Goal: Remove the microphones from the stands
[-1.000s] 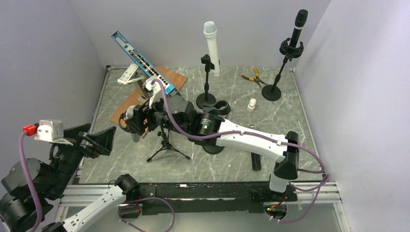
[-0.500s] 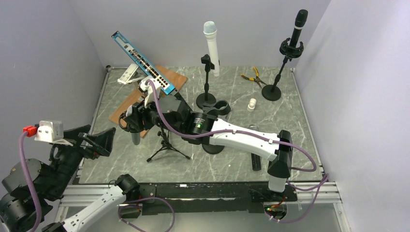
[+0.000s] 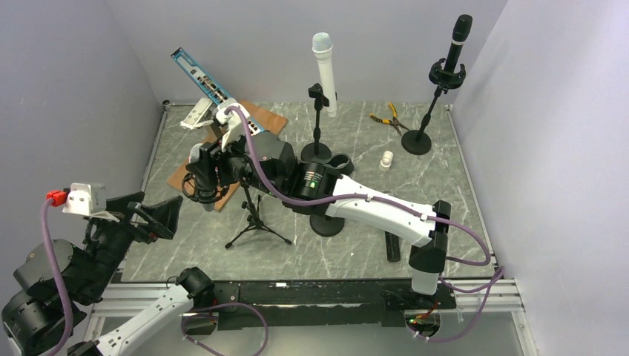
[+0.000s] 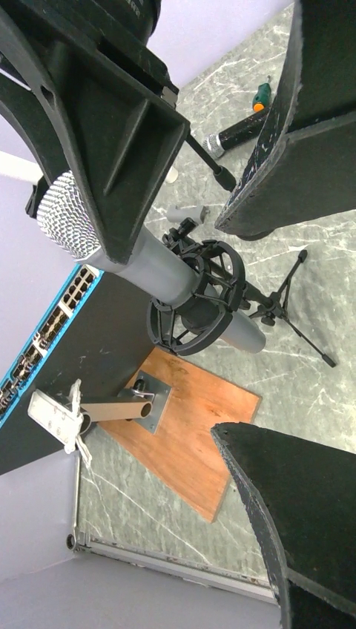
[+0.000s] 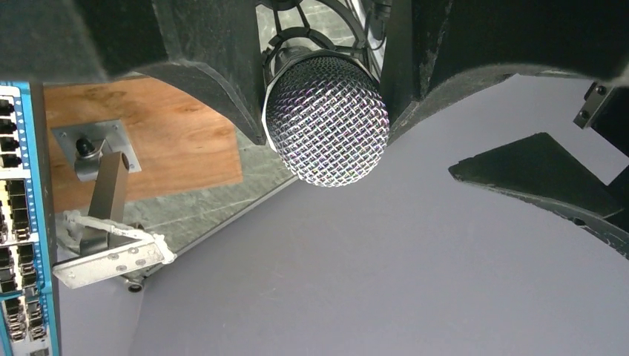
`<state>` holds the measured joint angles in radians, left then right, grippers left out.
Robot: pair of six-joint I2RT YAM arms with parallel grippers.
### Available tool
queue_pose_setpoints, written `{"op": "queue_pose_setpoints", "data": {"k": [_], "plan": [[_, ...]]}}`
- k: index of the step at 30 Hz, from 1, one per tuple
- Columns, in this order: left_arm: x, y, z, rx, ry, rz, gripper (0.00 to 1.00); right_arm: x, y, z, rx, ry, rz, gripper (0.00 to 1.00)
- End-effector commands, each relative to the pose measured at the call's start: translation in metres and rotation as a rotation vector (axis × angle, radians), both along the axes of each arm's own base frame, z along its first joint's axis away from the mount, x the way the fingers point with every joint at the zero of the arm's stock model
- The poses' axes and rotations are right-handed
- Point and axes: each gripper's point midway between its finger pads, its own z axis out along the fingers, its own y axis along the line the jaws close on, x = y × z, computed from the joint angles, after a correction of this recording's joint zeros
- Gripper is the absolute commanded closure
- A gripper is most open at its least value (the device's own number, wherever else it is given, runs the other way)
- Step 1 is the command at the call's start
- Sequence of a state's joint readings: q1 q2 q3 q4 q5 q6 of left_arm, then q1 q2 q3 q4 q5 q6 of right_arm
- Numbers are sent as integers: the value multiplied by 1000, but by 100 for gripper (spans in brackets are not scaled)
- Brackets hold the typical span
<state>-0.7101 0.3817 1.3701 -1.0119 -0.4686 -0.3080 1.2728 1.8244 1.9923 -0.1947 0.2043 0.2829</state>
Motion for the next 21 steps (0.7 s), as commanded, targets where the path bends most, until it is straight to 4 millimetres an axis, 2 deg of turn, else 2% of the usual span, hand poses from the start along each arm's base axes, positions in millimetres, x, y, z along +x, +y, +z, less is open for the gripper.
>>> {"op": "queue_pose_setpoints", "data": {"k": [1, 9, 21], "plan": [[2, -4, 6, -31, -12, -10, 1, -2, -12, 46, 94, -47, -11, 80], [1, -4, 5, -30, -8, -9, 1, -1, -29, 85, 148, -105, -40, 87], [4, -8, 2, -24, 7, -18, 1, -2, -72, 143, 259, -179, -90, 94]]}}
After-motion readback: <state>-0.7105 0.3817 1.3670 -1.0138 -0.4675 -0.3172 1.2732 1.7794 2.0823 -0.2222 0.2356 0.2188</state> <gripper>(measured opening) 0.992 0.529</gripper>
